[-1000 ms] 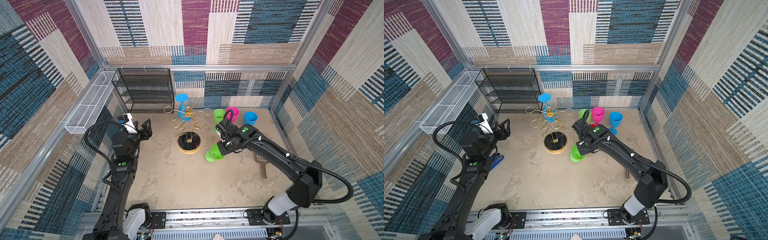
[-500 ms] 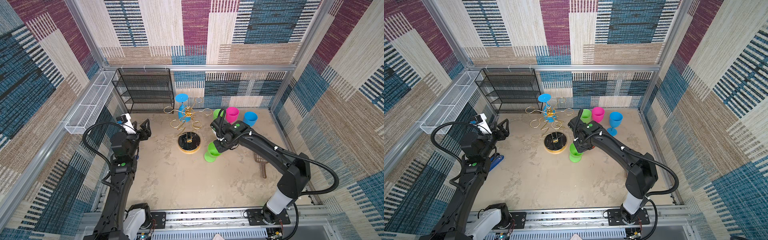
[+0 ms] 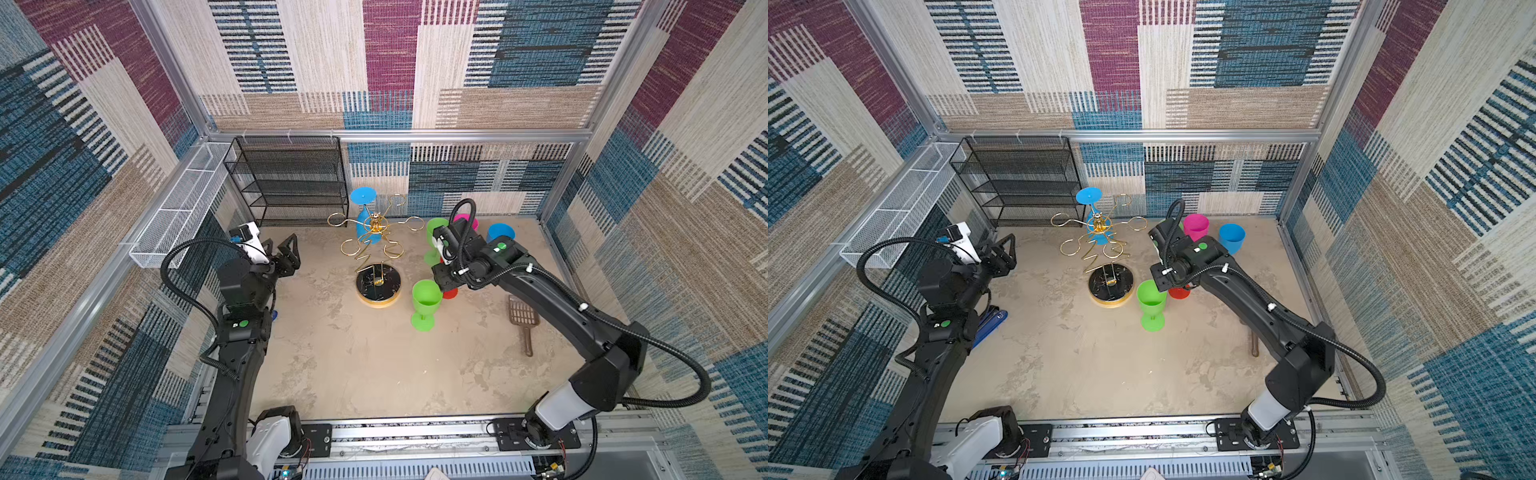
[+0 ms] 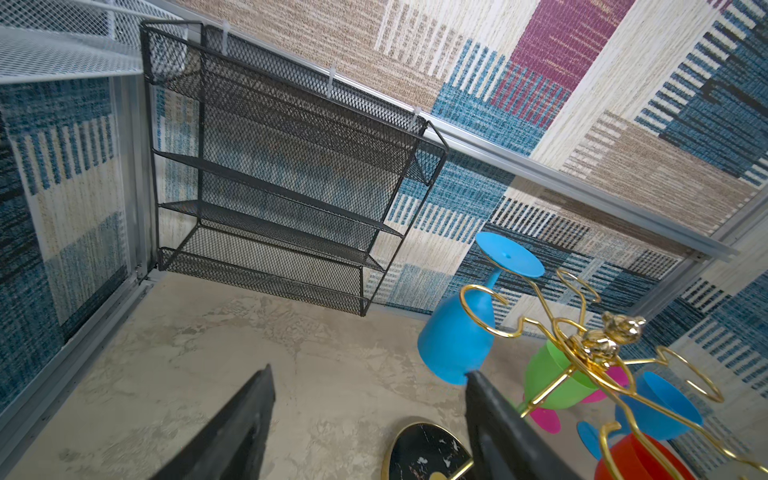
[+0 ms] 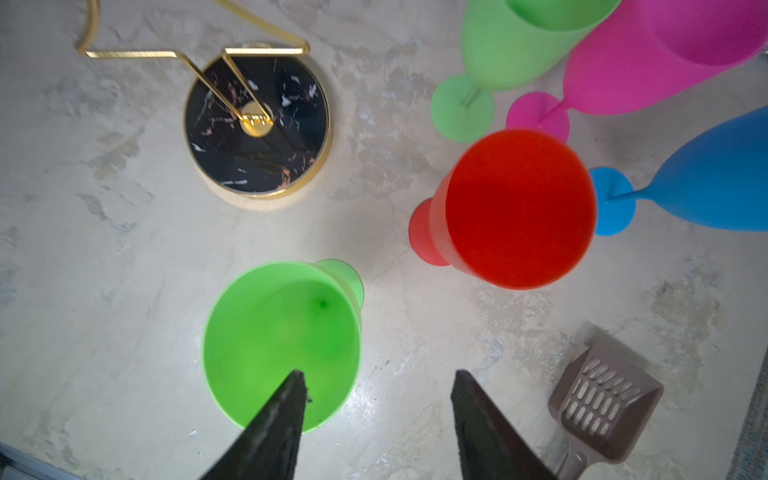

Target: Take the wine glass off the wine glass rack

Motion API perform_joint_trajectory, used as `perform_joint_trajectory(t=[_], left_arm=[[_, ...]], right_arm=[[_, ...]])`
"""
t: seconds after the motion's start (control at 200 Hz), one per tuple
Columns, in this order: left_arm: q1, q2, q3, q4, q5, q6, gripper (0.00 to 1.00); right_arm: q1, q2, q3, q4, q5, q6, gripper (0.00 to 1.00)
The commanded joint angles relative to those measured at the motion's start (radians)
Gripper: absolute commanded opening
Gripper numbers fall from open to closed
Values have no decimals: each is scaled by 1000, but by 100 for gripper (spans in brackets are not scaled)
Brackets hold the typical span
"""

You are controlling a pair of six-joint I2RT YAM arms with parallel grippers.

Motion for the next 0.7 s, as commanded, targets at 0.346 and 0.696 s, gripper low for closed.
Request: perform_joint_trajectory(t=[0.346, 0.696], left_arm=[[13, 392, 521, -300, 568, -203, 67], [-61, 659, 877, -617, 450, -47, 66]], right_arm=[[-182, -328, -297, 489, -259, 19, 96], [-207, -317, -315, 540, -282, 7, 99]])
